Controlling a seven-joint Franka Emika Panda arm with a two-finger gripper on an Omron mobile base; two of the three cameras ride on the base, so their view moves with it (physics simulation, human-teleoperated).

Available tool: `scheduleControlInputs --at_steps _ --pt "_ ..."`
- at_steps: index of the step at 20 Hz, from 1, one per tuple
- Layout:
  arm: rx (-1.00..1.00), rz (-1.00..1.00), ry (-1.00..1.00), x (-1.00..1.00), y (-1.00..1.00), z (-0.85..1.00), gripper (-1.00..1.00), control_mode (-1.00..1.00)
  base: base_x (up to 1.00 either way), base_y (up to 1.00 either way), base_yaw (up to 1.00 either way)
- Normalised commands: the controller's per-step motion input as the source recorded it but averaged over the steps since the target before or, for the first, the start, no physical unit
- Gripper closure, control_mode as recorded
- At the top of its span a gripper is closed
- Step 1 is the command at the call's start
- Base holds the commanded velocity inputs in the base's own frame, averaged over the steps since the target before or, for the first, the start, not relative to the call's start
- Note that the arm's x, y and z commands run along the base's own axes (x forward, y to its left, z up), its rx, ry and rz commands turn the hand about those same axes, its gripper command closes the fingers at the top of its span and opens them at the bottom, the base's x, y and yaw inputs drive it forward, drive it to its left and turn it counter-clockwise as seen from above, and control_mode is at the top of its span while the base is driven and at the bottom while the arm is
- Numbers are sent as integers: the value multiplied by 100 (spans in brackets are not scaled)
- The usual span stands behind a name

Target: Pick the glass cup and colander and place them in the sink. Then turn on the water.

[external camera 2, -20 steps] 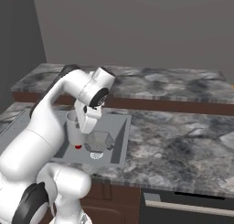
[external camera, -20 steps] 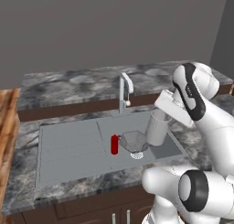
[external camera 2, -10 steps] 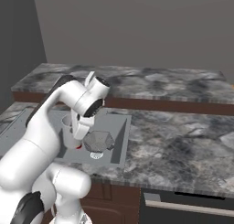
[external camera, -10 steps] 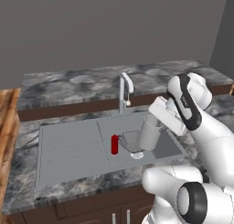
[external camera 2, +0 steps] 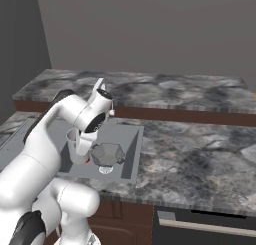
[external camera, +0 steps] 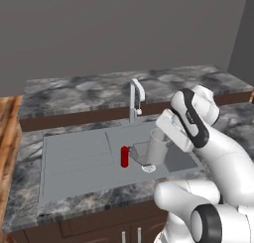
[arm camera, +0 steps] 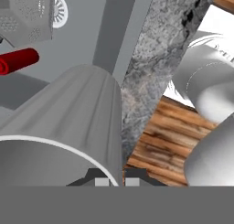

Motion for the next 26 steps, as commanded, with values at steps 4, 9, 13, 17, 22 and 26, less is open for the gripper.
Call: scheduleControlInputs --at_steps 4,9,13,17,22,26 --pt "-1 -5 0 17 8 -28 100 -100 0 0 0" --pt "3 -4 0 17 2 -31 100 -100 0 0 0" --pt "5 -6 3 27 7 -25 100 -100 0 0 0" --pt "1 -8 10 31 18 -25 100 -100 0 0 0" --pt "-5 -10 4 30 18 -29 100 -100 0 0 0" --pt "-9 -10 2 28 10 -24 100 -100 0 0 0"
